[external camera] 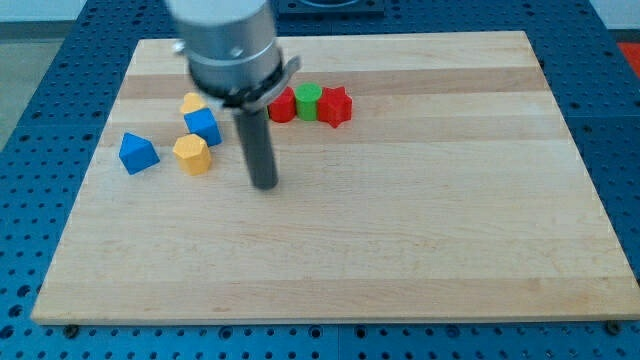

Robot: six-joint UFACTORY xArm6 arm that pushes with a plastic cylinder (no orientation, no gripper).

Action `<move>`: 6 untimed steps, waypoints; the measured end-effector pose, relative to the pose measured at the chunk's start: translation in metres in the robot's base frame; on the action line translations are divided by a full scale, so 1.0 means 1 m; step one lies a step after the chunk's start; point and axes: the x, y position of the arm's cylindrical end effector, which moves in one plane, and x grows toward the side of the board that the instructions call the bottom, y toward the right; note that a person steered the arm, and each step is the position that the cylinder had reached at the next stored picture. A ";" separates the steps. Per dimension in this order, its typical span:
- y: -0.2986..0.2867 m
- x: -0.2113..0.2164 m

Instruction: Push yellow hexagon closer to the blue triangle

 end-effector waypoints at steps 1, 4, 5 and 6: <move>-0.006 -0.004; -0.075 -0.029; -0.095 -0.029; -0.112 -0.029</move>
